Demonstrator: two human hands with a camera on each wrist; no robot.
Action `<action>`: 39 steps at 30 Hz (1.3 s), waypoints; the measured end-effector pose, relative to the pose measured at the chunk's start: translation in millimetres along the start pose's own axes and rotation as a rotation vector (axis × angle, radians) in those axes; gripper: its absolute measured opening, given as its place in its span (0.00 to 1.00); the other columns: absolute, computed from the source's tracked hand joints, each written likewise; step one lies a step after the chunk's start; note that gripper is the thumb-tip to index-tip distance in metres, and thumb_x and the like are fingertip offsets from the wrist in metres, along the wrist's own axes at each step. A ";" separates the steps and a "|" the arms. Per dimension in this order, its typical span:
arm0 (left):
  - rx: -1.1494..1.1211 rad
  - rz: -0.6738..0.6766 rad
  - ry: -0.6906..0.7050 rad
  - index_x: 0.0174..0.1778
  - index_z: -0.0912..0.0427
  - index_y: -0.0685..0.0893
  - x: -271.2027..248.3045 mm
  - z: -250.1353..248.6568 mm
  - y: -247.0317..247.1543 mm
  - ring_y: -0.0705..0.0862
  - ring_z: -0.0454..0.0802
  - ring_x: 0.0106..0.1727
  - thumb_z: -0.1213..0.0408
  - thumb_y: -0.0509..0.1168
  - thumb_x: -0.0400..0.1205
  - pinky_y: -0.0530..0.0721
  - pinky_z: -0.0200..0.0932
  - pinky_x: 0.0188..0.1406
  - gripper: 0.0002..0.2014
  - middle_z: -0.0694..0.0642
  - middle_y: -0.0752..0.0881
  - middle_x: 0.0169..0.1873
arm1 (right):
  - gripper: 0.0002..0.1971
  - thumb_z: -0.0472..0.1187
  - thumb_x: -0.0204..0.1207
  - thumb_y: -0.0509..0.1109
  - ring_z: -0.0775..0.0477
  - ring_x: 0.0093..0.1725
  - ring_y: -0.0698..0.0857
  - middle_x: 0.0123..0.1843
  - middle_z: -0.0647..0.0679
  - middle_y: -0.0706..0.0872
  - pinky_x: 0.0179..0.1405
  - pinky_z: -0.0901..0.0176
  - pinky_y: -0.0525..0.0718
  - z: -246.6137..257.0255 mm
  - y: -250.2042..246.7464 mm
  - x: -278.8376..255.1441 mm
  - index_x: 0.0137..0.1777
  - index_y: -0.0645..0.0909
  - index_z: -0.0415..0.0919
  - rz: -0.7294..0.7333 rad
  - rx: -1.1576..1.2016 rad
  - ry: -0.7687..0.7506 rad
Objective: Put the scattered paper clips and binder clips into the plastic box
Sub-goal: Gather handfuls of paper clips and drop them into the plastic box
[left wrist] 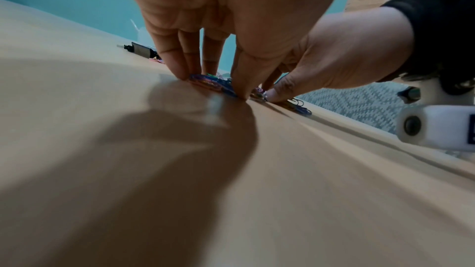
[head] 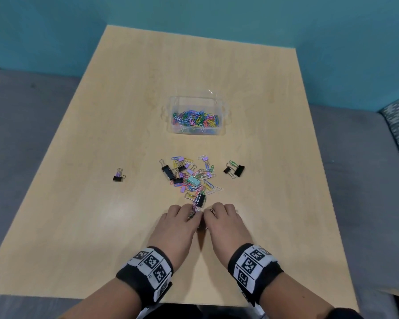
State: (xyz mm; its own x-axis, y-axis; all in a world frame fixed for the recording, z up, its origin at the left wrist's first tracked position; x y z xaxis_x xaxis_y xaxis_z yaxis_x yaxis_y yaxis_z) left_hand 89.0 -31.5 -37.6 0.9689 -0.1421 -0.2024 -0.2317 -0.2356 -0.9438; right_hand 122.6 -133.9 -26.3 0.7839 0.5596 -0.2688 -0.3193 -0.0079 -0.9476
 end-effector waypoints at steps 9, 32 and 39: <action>0.032 0.046 -0.010 0.38 0.52 0.76 9.3 11.3 -4.3 0.70 0.53 0.36 0.78 0.71 0.58 0.76 0.48 0.22 0.20 0.53 0.75 0.39 | 0.24 0.22 0.59 0.62 0.37 0.52 0.73 0.56 0.40 0.73 0.36 0.51 0.66 -9.4 -0.9 3.7 0.56 0.73 0.39 0.169 0.033 -0.048; -1.501 0.238 -0.596 0.38 0.64 0.85 83.0 78.3 -83.0 0.85 0.52 0.27 0.83 0.67 0.75 0.82 0.44 0.29 0.09 0.61 0.86 0.33 | 0.14 0.17 0.70 0.65 0.50 0.16 0.79 0.21 0.40 0.79 0.17 0.62 0.76 -72.5 -70.0 94.2 0.37 0.76 0.36 0.362 1.284 0.327; -1.436 -0.087 -0.561 0.36 0.63 0.83 188.2 108.2 -145.4 0.82 0.52 0.30 0.83 0.66 0.76 0.88 0.36 0.28 0.10 0.62 0.81 0.37 | 0.14 0.20 0.71 0.67 0.46 0.22 0.82 0.29 0.41 0.78 0.29 0.52 0.89 -88.9 -142.3 205.0 0.35 0.73 0.40 0.021 1.053 0.336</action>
State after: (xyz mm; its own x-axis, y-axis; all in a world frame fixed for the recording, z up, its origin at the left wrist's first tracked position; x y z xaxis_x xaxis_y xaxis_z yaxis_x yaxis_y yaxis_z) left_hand 314.4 80.0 33.3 0.8142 0.2105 -0.5411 0.2586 -0.9659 0.0134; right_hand 376.1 -91.7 38.1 0.8266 0.3127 -0.4679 -0.5028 0.7838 -0.3644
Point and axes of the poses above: each hand's wrist, its own x-axis towards the middle knuckle, its own y-axis out of the palm, z = x × y, the point moved 7 cm from there along x, towards the middle knuckle
